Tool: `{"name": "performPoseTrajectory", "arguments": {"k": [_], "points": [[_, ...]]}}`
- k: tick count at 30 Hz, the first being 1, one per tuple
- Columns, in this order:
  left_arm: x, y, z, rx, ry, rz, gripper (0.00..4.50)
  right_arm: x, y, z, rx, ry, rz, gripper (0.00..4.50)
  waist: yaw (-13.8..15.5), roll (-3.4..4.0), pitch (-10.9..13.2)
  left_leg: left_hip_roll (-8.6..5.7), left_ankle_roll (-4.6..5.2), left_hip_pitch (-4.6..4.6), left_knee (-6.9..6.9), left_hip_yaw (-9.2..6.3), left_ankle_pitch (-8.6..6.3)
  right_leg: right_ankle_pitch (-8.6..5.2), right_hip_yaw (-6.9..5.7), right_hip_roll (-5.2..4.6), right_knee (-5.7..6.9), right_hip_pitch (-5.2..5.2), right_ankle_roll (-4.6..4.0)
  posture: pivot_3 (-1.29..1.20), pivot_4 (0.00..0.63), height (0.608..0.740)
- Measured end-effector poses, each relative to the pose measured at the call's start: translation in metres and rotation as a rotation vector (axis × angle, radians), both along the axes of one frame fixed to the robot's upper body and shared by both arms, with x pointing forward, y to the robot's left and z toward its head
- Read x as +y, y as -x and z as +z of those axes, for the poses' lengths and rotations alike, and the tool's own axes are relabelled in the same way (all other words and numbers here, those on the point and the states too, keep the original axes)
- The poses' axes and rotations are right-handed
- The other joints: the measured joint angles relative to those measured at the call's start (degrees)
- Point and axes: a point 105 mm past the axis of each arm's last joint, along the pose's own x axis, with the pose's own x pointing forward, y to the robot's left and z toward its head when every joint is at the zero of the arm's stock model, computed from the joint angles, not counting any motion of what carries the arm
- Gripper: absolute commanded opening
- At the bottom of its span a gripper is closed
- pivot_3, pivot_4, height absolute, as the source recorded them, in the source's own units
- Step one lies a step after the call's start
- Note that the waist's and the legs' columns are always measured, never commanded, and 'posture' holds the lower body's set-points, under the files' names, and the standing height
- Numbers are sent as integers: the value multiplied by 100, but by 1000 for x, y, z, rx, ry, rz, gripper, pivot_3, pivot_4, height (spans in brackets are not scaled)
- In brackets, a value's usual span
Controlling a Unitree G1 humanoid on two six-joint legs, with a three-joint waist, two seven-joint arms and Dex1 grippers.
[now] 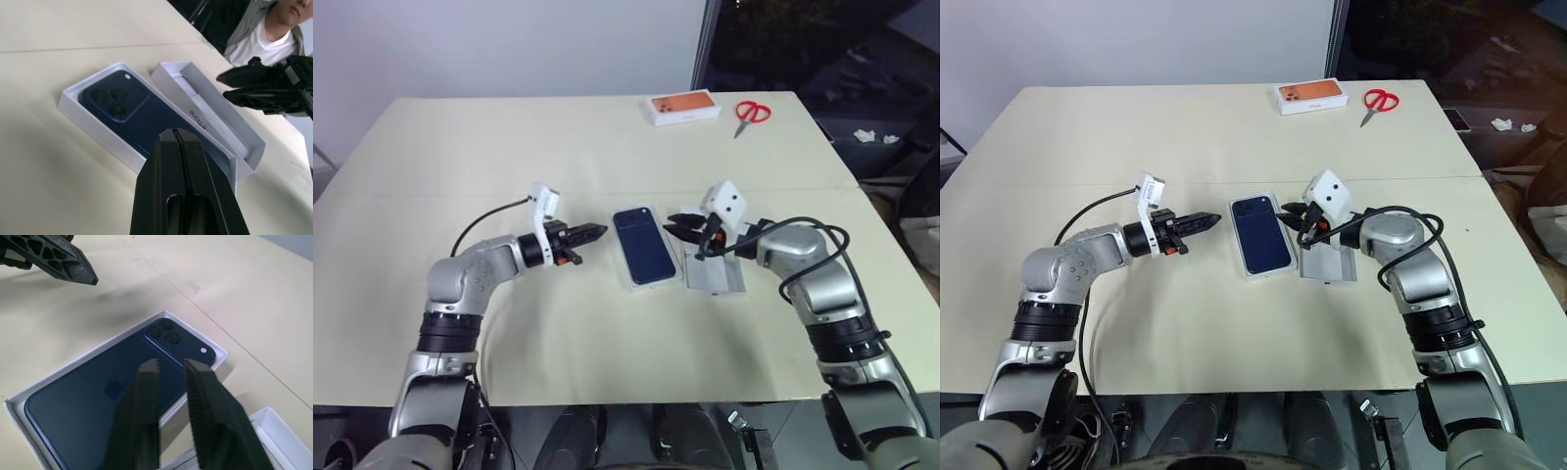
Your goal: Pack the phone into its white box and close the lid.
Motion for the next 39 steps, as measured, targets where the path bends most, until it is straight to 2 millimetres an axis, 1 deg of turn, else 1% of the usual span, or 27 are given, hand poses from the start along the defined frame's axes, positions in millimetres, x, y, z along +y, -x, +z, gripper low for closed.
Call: {"name": "performPoseTrajectory", "arguments": {"k": [9,10,12,13,16,19,25,29,32,35,39], "points": [[-1,0,-1,9,-1,0,0,-1,0,0,-14,14,-3,1094,-2,0,0,0,0,0,0,0,0,0,0,1,0,0,0,0,150,740],[-1,0,-2,12,0,-1,0,-1,0,0,-15,15,-2,819,-1,0,0,0,0,0,0,0,0,0,0,1,0,0,0,0,150,740],[-2,1,-3,22,2,-6,0,-1,0,-2,-13,20,-2,128,-1,0,0,0,0,0,0,0,0,0,0,1,0,0,0,0,150,740],[-2,2,-3,25,3,-7,0,-1,-1,-4,-15,34,-2,54,-2,0,0,0,0,0,0,0,0,0,0,1,0,0,0,0,150,740],[-3,3,-6,41,10,-11,0,2,0,-16,-26,102,9,54,-11,0,0,1,0,0,0,0,0,0,0,2,1,0,0,0,150,740],[-5,3,-11,49,9,-2,0,4,-7,-28,-35,154,-33,54,-18,0,0,1,-1,0,1,0,1,0,0,2,3,-1,0,0,150,740],[1,-1,-33,59,-103,74,0,12,-8,-40,-94,253,-33,54,-13,0,0,1,-2,0,2,0,1,0,0,3,4,-2,0,0,150,740],[2,-1,-40,73,-128,99,0,8,-11,-39,-105,264,-54,54,-9,0,0,1,-2,0,2,0,1,0,0,3,4,-2,0,0,150,740],[7,-1,-52,101,-166,134,0,2,-13,-35,-69,204,-96,54,-6,0,0,1,-2,0,2,0,1,0,0,3,4,-2,0,0,150,740],[5,-2,-52,92,-161,136,0,-1,-13,-24,-60,131,-115,54,-1,0,0,2,-2,0,2,-1,1,0,0,3,5,-2,0,0,150,740],[3,-3,-52,88,-164,138,0,-3,-14,-24,-78,158,-121,54,-1,0,-1,1,-2,0,2,0,1,0,0,3,5,-1,0,0,150,740]]}}
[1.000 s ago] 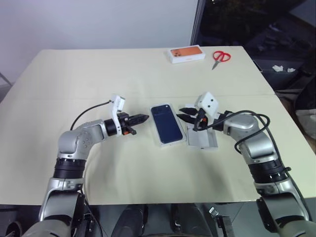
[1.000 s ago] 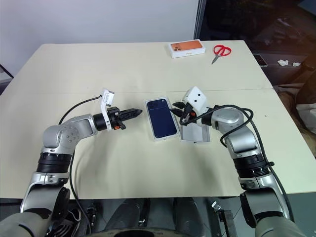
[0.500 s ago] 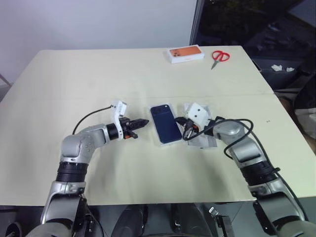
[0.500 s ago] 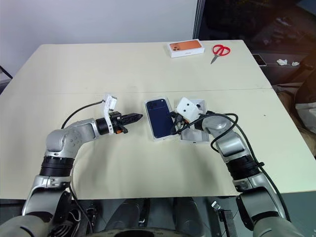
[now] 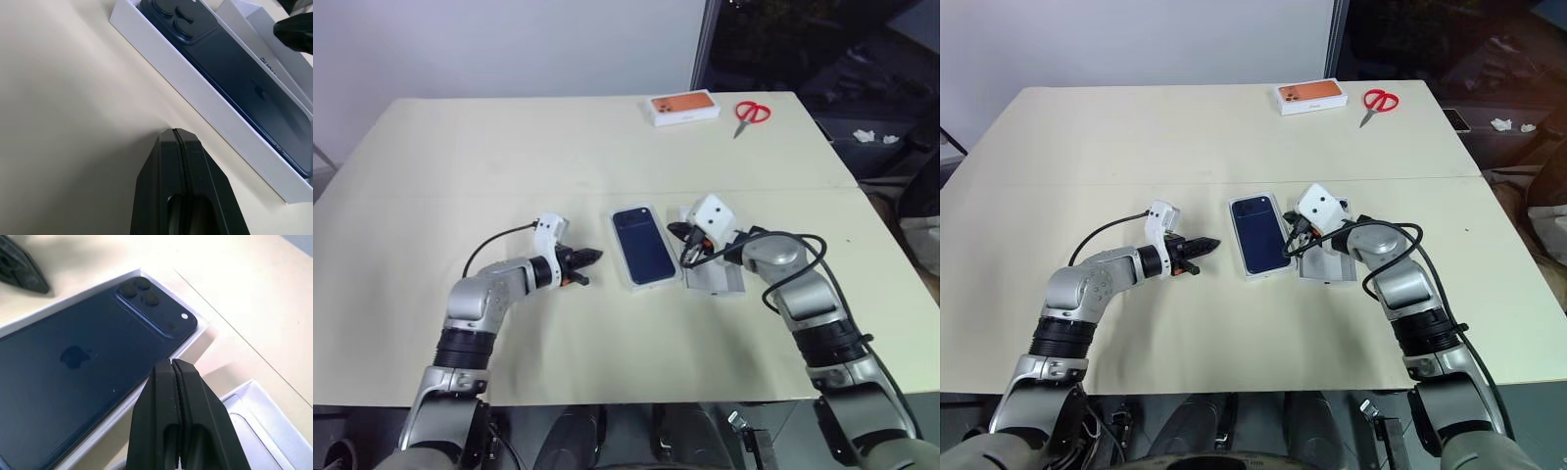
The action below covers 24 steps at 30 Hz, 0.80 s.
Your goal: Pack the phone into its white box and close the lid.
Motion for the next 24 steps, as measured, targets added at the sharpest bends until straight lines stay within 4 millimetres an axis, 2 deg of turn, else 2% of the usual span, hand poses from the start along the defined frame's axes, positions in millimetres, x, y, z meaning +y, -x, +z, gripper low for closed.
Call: {"name": "performPoseTrajectory", "arguments": {"k": [6,13,16,21,24], "points": [[-4,-1,0,2,-1,-8,0,6,-1,-15,-37,122,20,54,-8,0,0,0,-1,0,1,0,0,0,0,1,1,0,0,0,150,740],[-11,0,0,13,10,-22,0,2,1,-15,-86,234,67,54,-5,-1,-1,0,-1,0,2,0,0,0,0,2,1,2,0,0,150,740],[-15,-1,1,14,10,-29,0,1,12,-17,-42,236,127,54,8,-1,-1,-1,0,0,3,0,0,0,-1,2,-1,3,0,0,150,740],[-14,-4,1,12,-8,-24,0,11,29,-20,22,189,204,54,-52,-1,-3,6,-1,5,2,0,0,0,0,6,3,4,0,0,150,740],[-15,-4,1,11,-9,-26,0,28,42,-22,55,146,283,54,-90,0,-3,7,-1,5,2,-1,0,0,-1,6,3,4,0,0,150,740]]}}
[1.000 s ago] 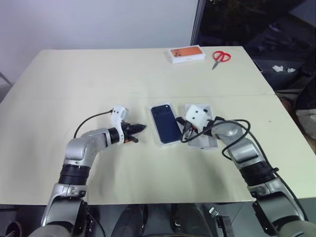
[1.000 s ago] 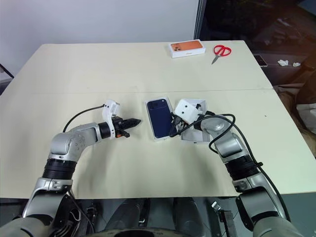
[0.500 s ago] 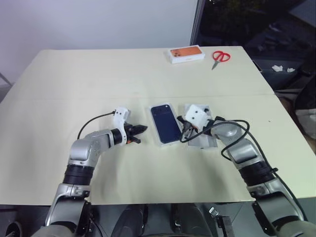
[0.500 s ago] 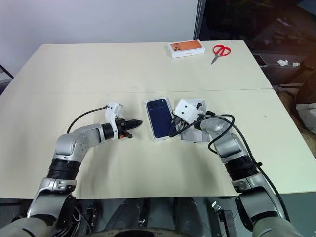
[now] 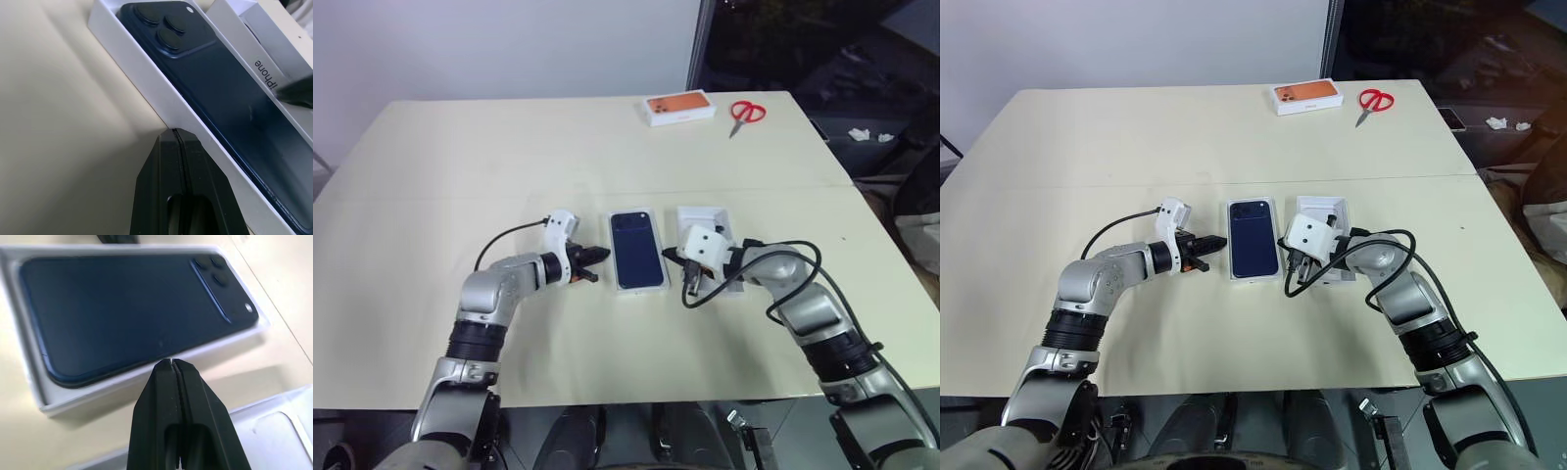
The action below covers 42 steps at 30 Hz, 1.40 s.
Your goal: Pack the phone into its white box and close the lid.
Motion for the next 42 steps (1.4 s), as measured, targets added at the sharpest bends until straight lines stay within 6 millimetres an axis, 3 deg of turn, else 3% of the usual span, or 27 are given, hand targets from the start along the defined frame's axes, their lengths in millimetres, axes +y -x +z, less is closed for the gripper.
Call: {"name": "performPoseTrajectory", "arguments": {"k": [5,9,13,18,24,30,38,42], "points": [[6,3,0,17,-11,-21,0,12,20,-5,57,-21,91,54,-2,0,0,-2,0,-1,3,0,0,0,0,-1,0,1,0,0,150,740],[17,6,1,20,-39,-32,0,15,20,-4,45,-29,88,54,-20,0,0,1,0,0,0,0,0,0,0,0,1,-1,0,0,150,740],[21,4,1,25,-33,-18,0,18,4,11,0,-87,30,54,-14,0,0,0,-1,0,3,0,1,0,0,0,2,-1,0,0,150,740],[22,4,2,24,-29,-19,0,-1,-23,30,-78,-80,-85,54,5,0,0,-2,-1,-1,1,0,0,0,0,-1,0,-1,0,0,150,740],[19,4,3,12,-19,-25,0,-21,-37,8,-125,74,-159,54,-12,0,0,-3,-1,-2,2,1,1,0,1,-2,2,-2,0,0,150,740],[16,5,3,11,-12,-31,0,-23,-36,7,-152,113,-133,54,-10,0,0,-2,-1,-2,3,1,1,0,0,-1,2,-1,0,0,150,740],[13,8,0,42,6,-45,0,-14,-7,-9,-56,163,7,54,-11,0,0,-2,0,-1,4,1,0,0,0,-1,2,1,0,0,150,740],[12,14,0,70,-2,-85,0,-10,-3,-13,-18,166,22,54,-23,0,0,1,-1,0,3,0,0,0,0,1,3,1,0,0,150,740]]}}
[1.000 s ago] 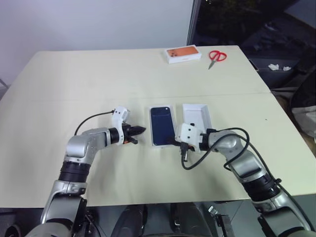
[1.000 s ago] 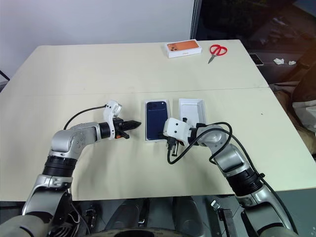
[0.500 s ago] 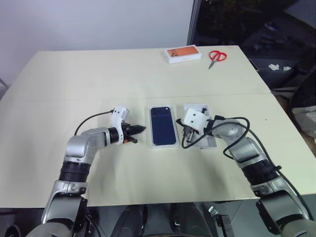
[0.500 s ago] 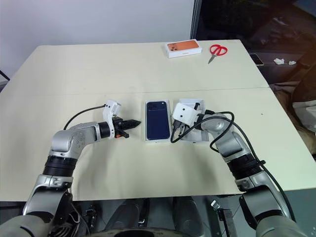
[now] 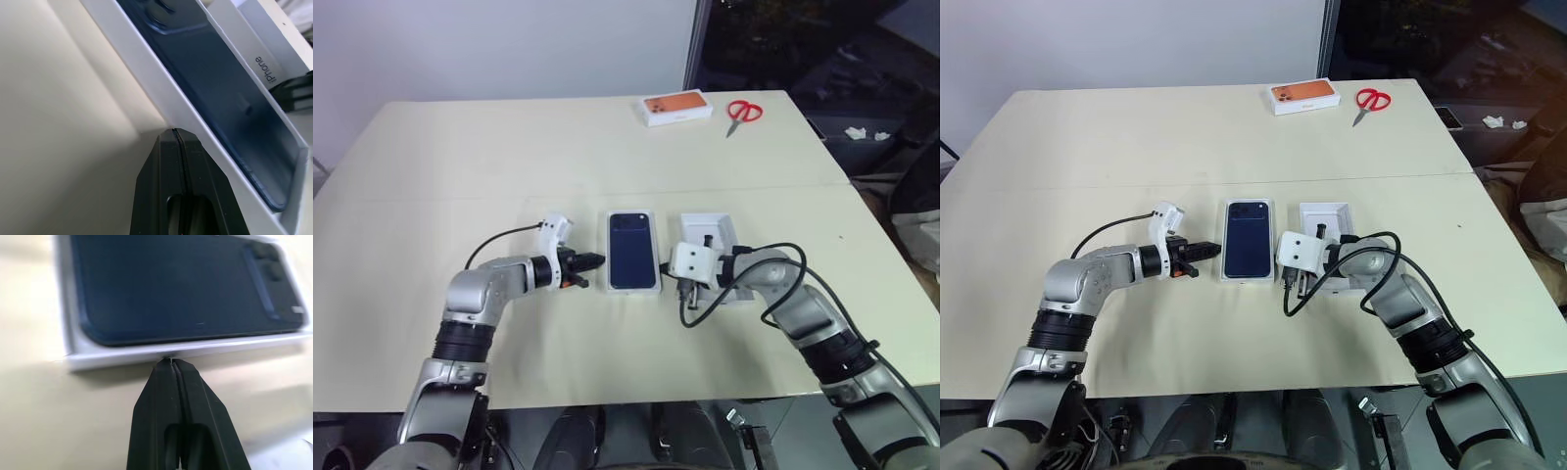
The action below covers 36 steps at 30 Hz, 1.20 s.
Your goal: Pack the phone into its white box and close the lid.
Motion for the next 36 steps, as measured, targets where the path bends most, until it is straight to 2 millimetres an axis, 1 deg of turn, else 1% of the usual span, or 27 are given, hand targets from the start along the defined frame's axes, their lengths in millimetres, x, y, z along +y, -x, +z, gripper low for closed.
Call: {"name": "performPoseTrajectory", "arguments": {"k": [4,6,8,9,12,14,19,22,25,27,30,31,33,36], "points": [[2,9,0,26,-7,-47,0,1,0,0,7,-3,-2,54,2,0,0,0,0,0,0,0,0,0,0,0,0,0,0,0,150,740],[9,15,2,45,-3,-81,0,2,2,0,20,-11,6,54,-9,1,0,2,-1,0,-2,0,0,0,0,1,0,-2,0,0,150,740],[19,18,3,50,-12,-83,0,1,6,-1,37,-16,18,54,-1,1,0,3,-1,0,-2,0,0,0,0,1,0,-2,0,0,150,740],[20,19,3,52,-7,-81,0,-1,8,-1,42,-16,21,54,7,1,0,3,0,0,-2,0,0,0,0,1,-1,-2,0,0,150,740],[13,25,7,50,27,-120,0,-1,10,-1,48,-17,29,54,22,1,0,0,2,-1,1,0,-1,0,0,-2,-3,2,0,0,150,740],[6,25,8,32,42,-125,0,-1,10,-1,38,-18,30,54,19,1,0,0,1,-1,0,0,-1,0,0,-2,-2,1,0,0,150,740],[1,17,5,-25,14,-77,0,-3,-4,1,-56,24,-4,54,19,1,0,1,-2,0,1,0,1,0,0,-1,0,0,0,0,150,740],[-2,7,5,-53,8,-40,0,-4,-14,4,-85,23,-34,54,21,1,0,0,-2,0,2,0,1,0,0,-1,0,0,0,0,150,740],[0,-9,11,-104,-21,6,0,-1,-27,7,-125,21,-58,54,17,1,0,-2,-2,-1,2,1,1,0,0,-1,0,0,0,0,150,740],[2,-15,12,-126,-39,23,0,1,-32,8,-148,23,-64,54,0,1,0,-1,-2,-1,0,2,1,0,0,-1,0,-2,0,0,150,740],[7,-25,7,-133,-64,67,0,-1,-39,6,-168,35,-84,54,10,1,0,-2,-3,-1,1,2,2,0,0,0,1,-3,0,0,150,740],[5,-30,4,-122,-66,82,0,-1,-41,6,-180,41,-87,54,12,1,0,-3,-3,-1,3,2,2,0,0,-1,3,-2,0,0,150,740],[0,-34,3,-128,-61,82,0,0,-45,6,-195,46,-89,54,18,0,0,-4,-3,-1,5,2,2,0,0,-1,3,-1,0,0,150,740],[-6,-35,3,-129,-78,56,0,3,-46,5,-200,38,-89,54,7,1,-1,-4,-3,-1,5,2,2,0,0,-1,5,-1,0,0,150,740]]}}
